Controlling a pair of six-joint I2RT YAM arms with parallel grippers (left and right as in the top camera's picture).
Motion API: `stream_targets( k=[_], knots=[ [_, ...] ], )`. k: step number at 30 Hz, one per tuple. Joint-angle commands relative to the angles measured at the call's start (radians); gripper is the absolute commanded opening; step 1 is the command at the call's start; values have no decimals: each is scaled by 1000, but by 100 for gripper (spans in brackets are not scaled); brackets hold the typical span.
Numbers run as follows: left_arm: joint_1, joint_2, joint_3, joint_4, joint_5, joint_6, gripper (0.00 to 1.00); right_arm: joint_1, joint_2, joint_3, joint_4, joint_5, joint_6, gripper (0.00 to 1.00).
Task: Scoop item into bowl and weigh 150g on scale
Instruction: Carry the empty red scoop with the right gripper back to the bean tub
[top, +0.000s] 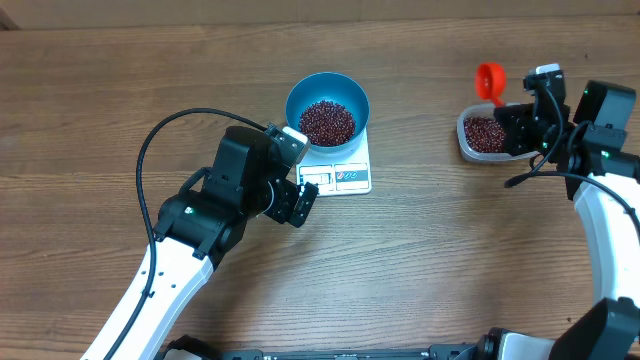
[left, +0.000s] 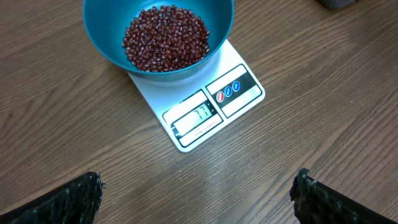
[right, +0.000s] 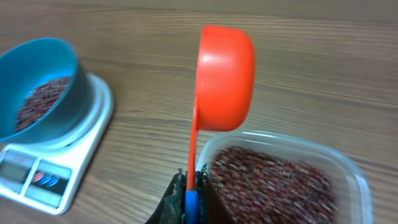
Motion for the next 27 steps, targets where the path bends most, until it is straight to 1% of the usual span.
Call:
stream_targets(
  k=[1,9,17,27],
  knots=[
    [2,5,0,3,7,-10,99,-2,-52,14,-26,163,63,4],
    [2,5,0,3,7,-10,99,-2,-52,14,-168,356,93,4],
    [2,5,0,3,7,-10,100,-2,-22,13,-218,358,93,4],
    [2,5,0,3,7,-10,99,-2,117,13,-208,391,93,4]
  ],
)
